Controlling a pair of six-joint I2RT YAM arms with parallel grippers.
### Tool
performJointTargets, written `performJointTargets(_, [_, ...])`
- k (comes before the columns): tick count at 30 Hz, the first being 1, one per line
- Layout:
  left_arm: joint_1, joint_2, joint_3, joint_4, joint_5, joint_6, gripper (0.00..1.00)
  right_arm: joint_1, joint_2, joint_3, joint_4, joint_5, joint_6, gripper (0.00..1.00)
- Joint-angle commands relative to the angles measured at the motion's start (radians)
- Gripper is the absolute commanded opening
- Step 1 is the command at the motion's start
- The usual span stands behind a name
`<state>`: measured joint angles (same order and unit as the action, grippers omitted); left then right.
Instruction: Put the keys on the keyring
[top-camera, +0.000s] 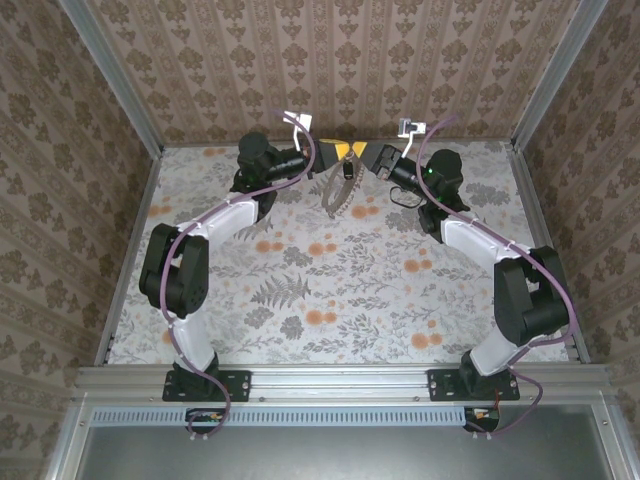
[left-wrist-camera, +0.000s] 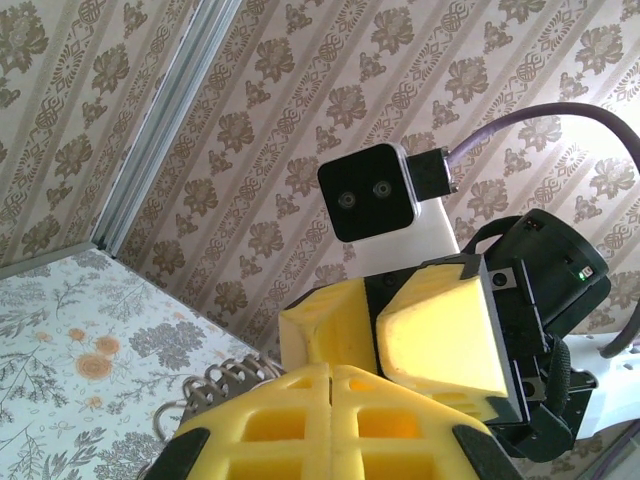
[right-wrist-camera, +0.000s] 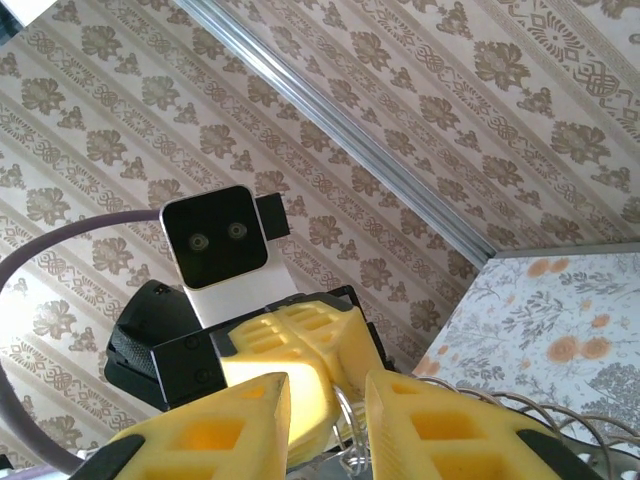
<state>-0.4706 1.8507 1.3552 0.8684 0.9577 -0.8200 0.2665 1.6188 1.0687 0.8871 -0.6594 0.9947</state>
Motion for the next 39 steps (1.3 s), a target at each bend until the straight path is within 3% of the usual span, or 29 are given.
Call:
performJointTargets(1, [-0.004,-0.026,0.002,0.066,0.019,-0.016,0.0,-0.008,0.012,-0.015,0.031,0.016,-0.004,0.28])
performJointTargets(29, [-0.008,-0.008,0.015,0.061,0.017,-0.015,0.0,0.017,0.036,0.026,0.048,-0.052,0.009,0.3])
performJointTargets(33, [-0.009,-0.01,0.016,0.06,0.016,-0.013,0.0,0.018,0.038,0.027,0.045,-0.05,0.008,0.23])
performJointTargets(39, [-0.01,-0.011,0.01,0.059,0.016,-0.012,0.0,0.016,0.031,0.028,0.016,-0.046,-0.012,0.03])
